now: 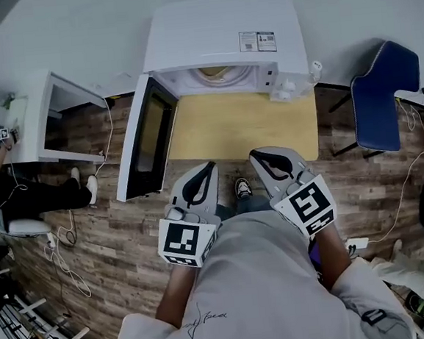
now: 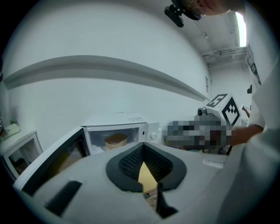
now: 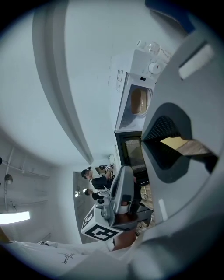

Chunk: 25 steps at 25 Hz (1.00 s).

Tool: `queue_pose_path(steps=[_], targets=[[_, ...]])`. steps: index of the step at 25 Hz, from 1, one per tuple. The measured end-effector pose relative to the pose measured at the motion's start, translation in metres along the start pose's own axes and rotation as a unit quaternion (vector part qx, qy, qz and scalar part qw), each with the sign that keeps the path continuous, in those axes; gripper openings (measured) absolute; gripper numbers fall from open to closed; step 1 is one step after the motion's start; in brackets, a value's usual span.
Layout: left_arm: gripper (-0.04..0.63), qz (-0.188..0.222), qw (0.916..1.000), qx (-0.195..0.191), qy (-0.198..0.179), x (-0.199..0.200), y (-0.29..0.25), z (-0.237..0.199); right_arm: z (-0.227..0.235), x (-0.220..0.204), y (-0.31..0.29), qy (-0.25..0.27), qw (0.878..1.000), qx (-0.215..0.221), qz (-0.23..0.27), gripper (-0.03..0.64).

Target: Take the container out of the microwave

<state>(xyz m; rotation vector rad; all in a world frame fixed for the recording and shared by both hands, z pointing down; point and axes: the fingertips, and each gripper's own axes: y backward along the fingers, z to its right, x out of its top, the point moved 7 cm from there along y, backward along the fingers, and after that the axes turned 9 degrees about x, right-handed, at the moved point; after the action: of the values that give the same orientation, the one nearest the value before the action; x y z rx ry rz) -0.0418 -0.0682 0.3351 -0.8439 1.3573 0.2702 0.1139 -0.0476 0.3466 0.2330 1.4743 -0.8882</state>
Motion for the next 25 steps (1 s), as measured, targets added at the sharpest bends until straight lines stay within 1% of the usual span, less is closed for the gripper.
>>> queue_pose_path(steps=[2,5,8,10,16,18,20,22,23,25], targets=[[-0.005,-0.007,1.0,0.003,0.003,0.0,-0.01,-0.001,0.014,0.001,-0.004,0.0,1.0,0.002,0.001,0.014],[-0.005,-0.007,1.0,0.003,0.004,0.004,-0.021,-0.003,0.036,0.007,-0.014,0.017,1.0,-0.013,0.004,0.014],[-0.003,0.021,0.9997,0.011,0.006,0.013,-0.023,-0.005,0.052,0.01,-0.025,0.038,0.999,-0.023,-0.001,0.014],[-0.003,0.033,0.9993,0.013,0.012,0.015,-0.02,-0.007,0.056,0.011,-0.034,0.053,0.998,-0.02,-0.011,0.014],[-0.003,0.017,0.9993,0.013,0.031,0.005,-0.024,-0.018,0.059,0.015,-0.064,0.083,0.996,-0.011,-0.034,0.014],[-0.003,0.027,0.999,0.016,0.033,0.008,-0.022,-0.022,0.061,0.017,-0.073,0.087,0.996,-0.014,-0.03,0.014],[-0.003,0.054,0.9975,0.016,0.044,0.014,-0.016,-0.026,0.063,0.019,-0.08,0.078,0.997,-0.018,-0.01,0.014],[-0.003,0.075,0.9957,0.016,0.052,0.018,-0.013,-0.029,0.067,0.02,-0.088,0.072,0.997,-0.026,-0.003,0.014],[-0.003,0.076,0.9956,0.021,0.051,0.017,-0.013,-0.031,0.069,0.02,-0.092,0.074,0.997,-0.032,-0.006,0.014],[-0.003,0.064,0.9962,0.034,0.049,0.013,-0.014,-0.036,0.074,0.018,-0.101,0.083,0.996,-0.043,-0.015,0.014]])
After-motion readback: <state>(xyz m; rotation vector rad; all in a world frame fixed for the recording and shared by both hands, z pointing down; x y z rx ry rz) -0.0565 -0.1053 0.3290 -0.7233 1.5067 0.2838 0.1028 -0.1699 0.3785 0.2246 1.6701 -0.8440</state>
